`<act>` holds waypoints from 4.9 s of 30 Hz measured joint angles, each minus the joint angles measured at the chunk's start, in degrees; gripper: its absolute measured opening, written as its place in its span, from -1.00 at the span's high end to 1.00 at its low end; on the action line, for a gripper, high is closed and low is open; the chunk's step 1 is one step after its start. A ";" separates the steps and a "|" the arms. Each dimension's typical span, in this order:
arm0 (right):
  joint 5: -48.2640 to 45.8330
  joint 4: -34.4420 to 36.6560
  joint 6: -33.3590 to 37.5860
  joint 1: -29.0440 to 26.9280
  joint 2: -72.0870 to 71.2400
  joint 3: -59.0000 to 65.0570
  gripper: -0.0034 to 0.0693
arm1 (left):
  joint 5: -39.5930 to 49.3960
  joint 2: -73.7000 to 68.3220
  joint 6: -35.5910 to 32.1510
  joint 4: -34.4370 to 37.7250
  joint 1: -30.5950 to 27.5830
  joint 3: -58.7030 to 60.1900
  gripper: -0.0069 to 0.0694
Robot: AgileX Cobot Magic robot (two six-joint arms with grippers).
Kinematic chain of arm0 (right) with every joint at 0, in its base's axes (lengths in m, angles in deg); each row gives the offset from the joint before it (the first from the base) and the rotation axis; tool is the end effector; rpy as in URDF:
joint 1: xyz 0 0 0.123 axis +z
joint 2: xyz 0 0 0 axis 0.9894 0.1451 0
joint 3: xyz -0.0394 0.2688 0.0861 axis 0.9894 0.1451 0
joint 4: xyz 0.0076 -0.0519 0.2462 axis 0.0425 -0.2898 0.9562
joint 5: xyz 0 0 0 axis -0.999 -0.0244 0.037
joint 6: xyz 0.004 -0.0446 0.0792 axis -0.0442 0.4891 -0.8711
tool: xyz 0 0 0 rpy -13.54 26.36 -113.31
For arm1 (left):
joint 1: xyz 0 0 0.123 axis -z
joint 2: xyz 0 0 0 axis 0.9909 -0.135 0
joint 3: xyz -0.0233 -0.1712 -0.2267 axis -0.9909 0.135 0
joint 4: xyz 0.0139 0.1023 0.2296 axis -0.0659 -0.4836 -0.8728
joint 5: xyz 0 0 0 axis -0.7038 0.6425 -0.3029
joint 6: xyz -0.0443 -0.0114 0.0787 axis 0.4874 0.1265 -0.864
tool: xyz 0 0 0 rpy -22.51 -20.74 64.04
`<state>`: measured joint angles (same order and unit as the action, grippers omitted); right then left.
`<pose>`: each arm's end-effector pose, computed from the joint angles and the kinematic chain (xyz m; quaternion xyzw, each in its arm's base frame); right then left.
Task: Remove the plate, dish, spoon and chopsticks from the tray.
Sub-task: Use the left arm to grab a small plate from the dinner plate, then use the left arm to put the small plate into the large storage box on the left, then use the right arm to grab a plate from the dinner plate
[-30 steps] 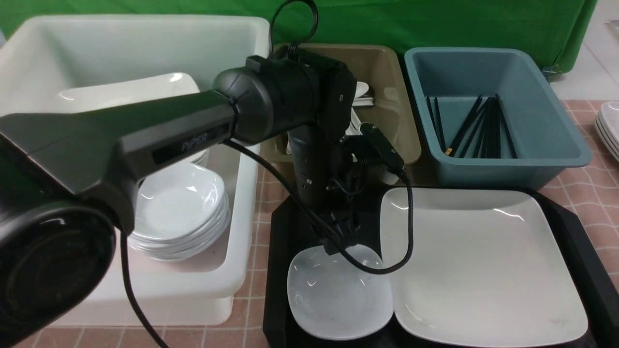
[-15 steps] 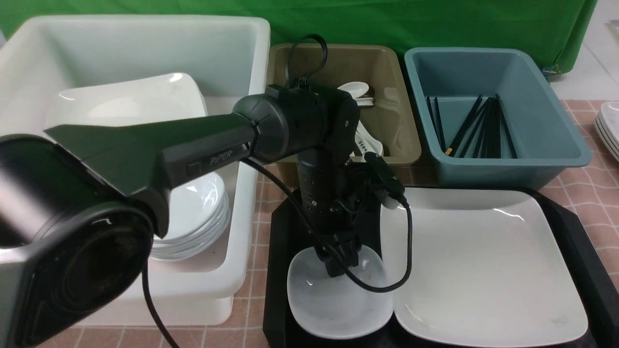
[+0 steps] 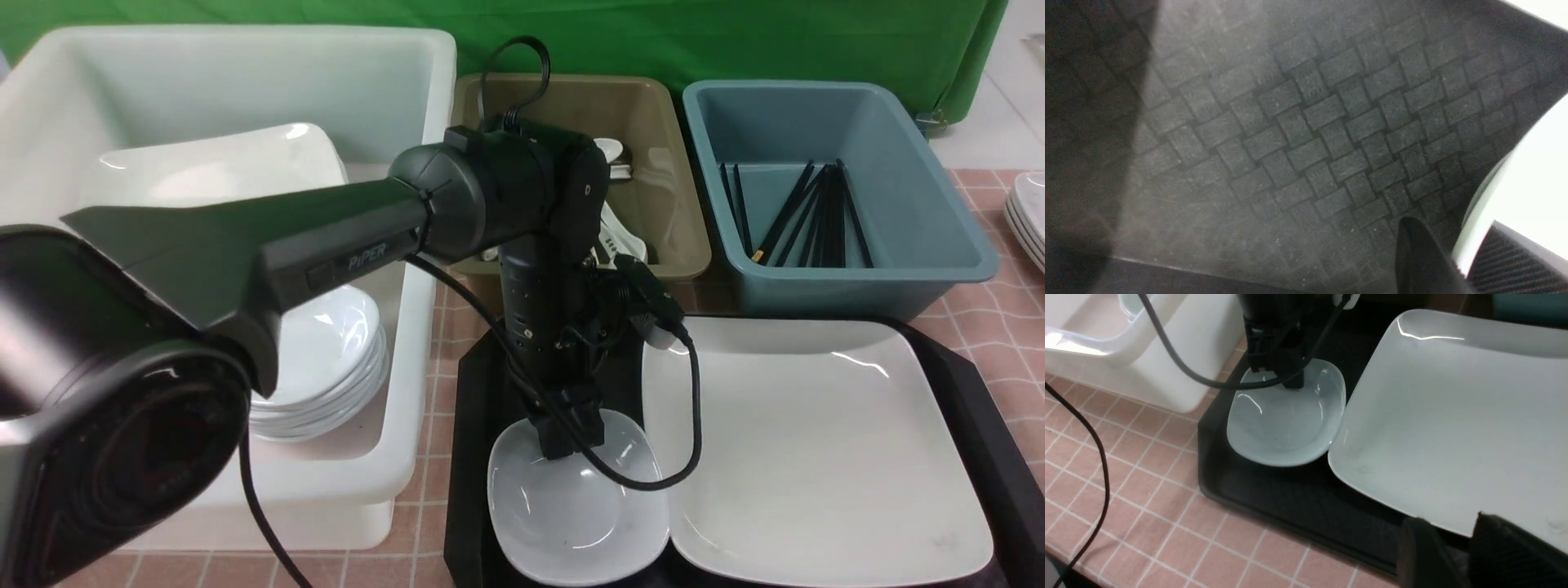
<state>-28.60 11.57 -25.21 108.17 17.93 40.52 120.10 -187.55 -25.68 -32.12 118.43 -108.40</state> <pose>0.0755 0.0427 0.3321 -0.1532 0.8360 0.1740 0.4973 0.3547 -0.2711 0.1763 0.5600 0.8269 -0.0516 0.0006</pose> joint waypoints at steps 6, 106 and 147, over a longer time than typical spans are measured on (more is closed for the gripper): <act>0.00 0.00 0.19 0.00 0.00 0.00 0.25 | -0.12 2.84 3.54 -3.68 0.00 -0.50 0.68; -9.44 -9.60 -9.57 -0.26 26.49 0.00 0.82 | -1.42 48.28 20.34 28.88 -43.90 34.80 0.83; 16.62 3.20 -4.65 -29.77 57.14 0.00 -0.18 | -4.28 49.18 19.20 23.39 -28.57 34.98 0.76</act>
<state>-11.98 14.77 -29.86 78.40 75.06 40.52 115.82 -138.37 -6.47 -8.73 89.86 -73.42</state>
